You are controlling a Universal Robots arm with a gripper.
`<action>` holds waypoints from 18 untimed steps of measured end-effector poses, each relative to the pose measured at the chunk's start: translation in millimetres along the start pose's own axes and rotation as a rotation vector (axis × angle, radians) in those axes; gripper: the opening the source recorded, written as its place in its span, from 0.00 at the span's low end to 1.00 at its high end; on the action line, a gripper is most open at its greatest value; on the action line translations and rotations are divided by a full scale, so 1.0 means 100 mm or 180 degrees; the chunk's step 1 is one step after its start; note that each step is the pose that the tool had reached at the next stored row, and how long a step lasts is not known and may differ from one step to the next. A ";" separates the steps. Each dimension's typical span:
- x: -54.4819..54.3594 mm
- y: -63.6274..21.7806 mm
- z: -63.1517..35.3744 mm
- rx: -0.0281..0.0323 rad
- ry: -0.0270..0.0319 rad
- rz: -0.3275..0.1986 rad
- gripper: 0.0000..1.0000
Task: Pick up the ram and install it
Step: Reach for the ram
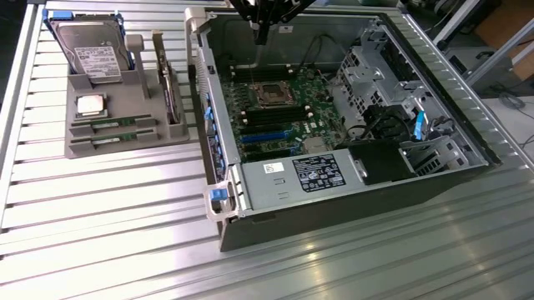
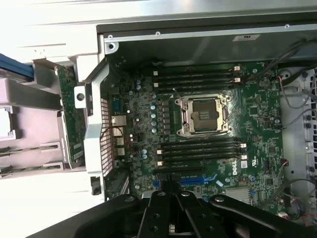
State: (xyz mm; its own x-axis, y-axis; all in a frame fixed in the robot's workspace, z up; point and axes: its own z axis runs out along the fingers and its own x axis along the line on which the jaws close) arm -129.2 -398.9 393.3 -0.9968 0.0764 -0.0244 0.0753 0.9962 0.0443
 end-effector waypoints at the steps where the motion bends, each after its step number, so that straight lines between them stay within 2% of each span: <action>1: 0.00 0.000 0.000 0.0000 0.0000 0.0000 0.11; 18: 0.05 -0.004 -0.001 0.0000 0.0000 0.0000 0.11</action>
State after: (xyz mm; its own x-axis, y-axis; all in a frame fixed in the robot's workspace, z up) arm -134.1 -398.9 393.3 -0.9968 0.0765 -0.0245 0.0754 0.9962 0.0444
